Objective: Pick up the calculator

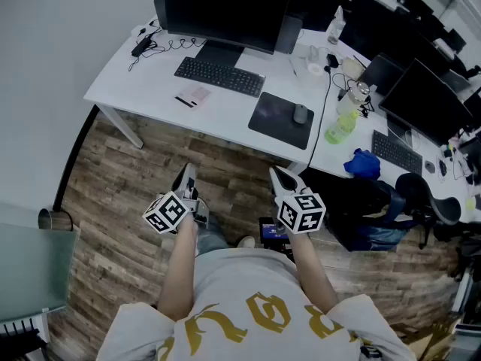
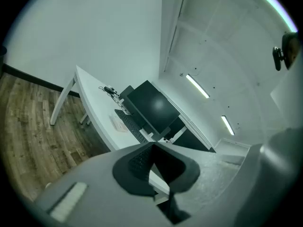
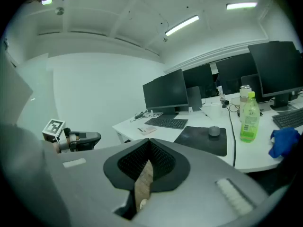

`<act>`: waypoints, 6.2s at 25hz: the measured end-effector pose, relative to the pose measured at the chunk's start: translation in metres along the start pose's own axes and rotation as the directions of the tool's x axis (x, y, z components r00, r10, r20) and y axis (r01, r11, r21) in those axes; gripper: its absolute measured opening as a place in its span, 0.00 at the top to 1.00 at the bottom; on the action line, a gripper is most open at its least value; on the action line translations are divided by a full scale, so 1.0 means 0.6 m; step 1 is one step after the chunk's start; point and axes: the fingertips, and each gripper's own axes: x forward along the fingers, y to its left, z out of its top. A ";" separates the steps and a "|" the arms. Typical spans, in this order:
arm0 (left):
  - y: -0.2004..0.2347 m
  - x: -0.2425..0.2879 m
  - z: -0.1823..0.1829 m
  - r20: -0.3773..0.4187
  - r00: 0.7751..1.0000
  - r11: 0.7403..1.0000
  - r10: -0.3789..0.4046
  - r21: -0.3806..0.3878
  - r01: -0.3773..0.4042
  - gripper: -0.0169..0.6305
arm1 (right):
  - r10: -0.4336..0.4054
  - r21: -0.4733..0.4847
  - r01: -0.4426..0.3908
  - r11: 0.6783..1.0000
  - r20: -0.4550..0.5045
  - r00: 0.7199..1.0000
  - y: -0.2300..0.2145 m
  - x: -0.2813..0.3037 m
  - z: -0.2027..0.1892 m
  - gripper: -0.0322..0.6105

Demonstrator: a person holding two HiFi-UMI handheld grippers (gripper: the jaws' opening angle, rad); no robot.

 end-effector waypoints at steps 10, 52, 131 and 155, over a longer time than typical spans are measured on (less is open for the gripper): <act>0.005 -0.008 -0.024 -0.024 0.998 0.998 0.056 0.016 -0.055 0.97 | 0.003 0.059 -0.005 0.998 0.026 1.000 -0.024 -0.025 -0.004 0.91; 0.380 0.459 0.072 -0.210 0.944 0.868 0.255 -0.380 -0.319 0.81 | -0.010 0.122 0.044 0.992 -0.268 0.963 -0.165 0.532 0.084 0.91; 0.112 0.285 0.100 0.117 0.983 0.829 0.143 -0.557 -0.054 0.87 | 0.192 0.005 -0.192 0.981 -0.051 0.980 -0.106 0.394 0.185 0.91; 0.129 0.267 0.102 0.139 0.978 0.802 0.153 -0.596 -0.040 0.87 | 0.208 0.008 -0.208 0.978 -0.066 0.976 -0.088 0.401 0.174 0.91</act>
